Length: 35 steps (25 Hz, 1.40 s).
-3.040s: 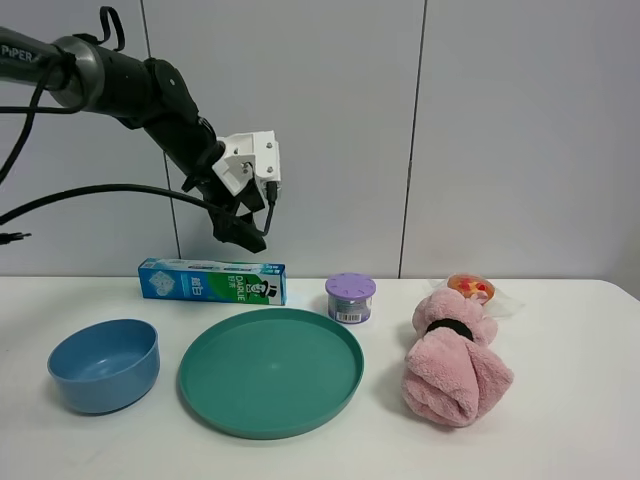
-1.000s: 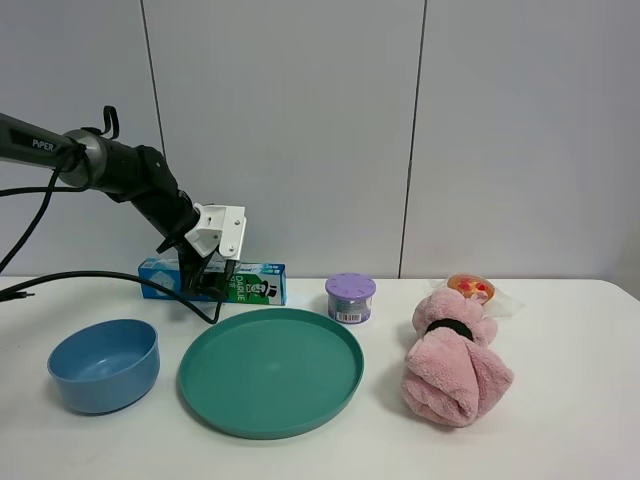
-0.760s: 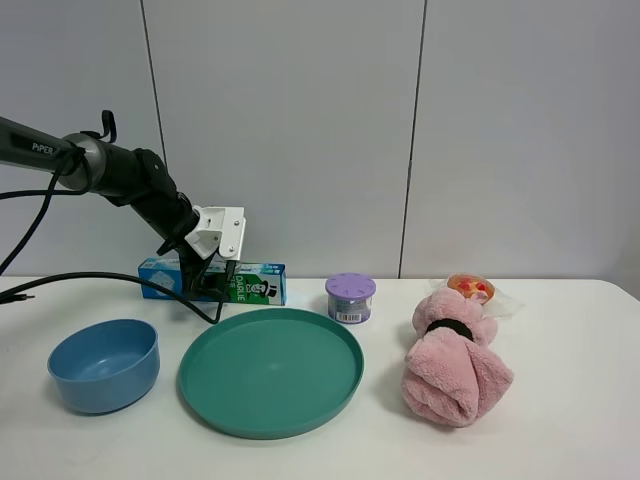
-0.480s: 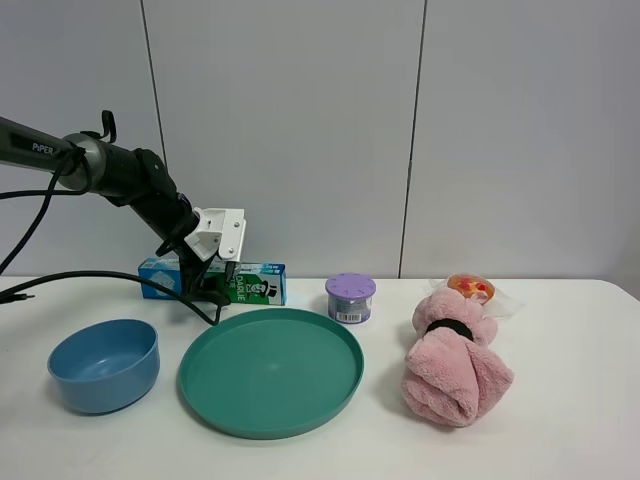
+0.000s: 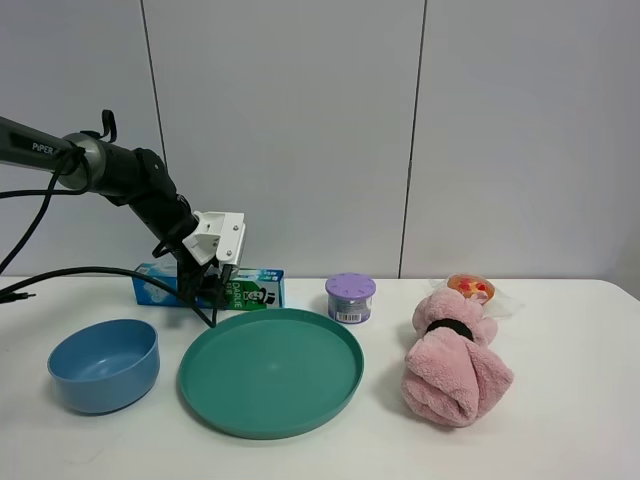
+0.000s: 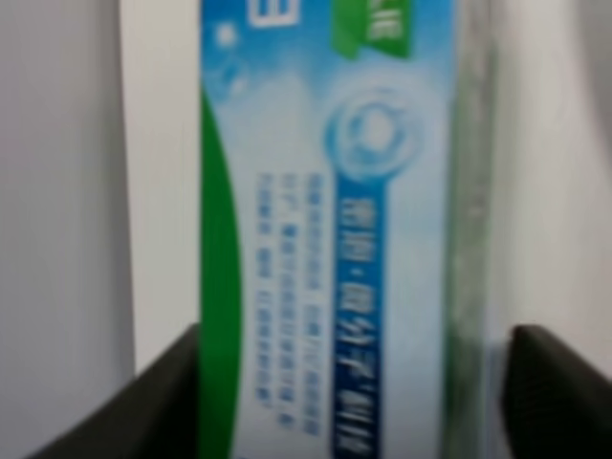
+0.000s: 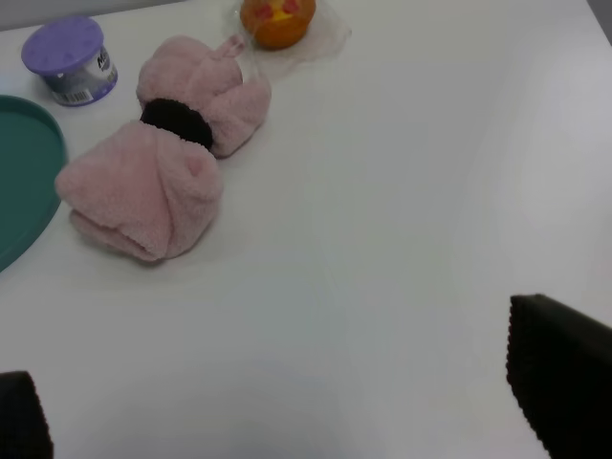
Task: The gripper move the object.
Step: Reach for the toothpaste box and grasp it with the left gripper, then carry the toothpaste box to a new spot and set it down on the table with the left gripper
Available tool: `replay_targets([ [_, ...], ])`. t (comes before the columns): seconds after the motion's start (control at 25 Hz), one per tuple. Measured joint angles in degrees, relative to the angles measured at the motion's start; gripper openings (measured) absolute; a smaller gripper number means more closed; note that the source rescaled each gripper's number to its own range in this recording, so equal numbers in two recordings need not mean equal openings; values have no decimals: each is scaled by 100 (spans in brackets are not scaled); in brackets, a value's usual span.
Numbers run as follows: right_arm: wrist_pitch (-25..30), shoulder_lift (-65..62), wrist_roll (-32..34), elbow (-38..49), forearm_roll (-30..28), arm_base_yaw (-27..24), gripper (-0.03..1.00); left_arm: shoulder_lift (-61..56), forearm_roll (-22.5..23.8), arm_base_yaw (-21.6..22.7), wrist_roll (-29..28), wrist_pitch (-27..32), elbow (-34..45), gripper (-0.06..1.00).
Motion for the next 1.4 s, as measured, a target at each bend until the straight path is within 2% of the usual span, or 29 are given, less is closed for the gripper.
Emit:
replay_targets([
  [0.08,0,0,0,0,0,0,100,0,14,0,0,29,0,26],
  [0.24,0,0,0,0,0,0,100,0,18,0,0,29,0,22],
  [0.28,0,0,0,0,0,0,100,0,18,0,0,40,0,18],
  [0.36,0,0,0,0,0,0,100,0,18,0,0,43,0,1],
  [0.52,0,0,0,0,0,0,100,0,107,0,-126,43,0,0],
  [0.68,0,0,0,0,0,0,100,-37,327,-17,-517,104,0,0],
  [0.88,0,0,0,0,0,0,100,-433,918,-132,-1086,436,6,0],
  [0.96,0,0,0,0,0,0,100,-744,1005,-211,-1349,627,6,0],
  [1.24,0,0,0,0,0,0,100,-2172,1267,-754,-1930,1557,6,0],
  [1.4,0,0,0,0,0,0,100,-2817,1294,-1281,-2394,1967,6,0],
])
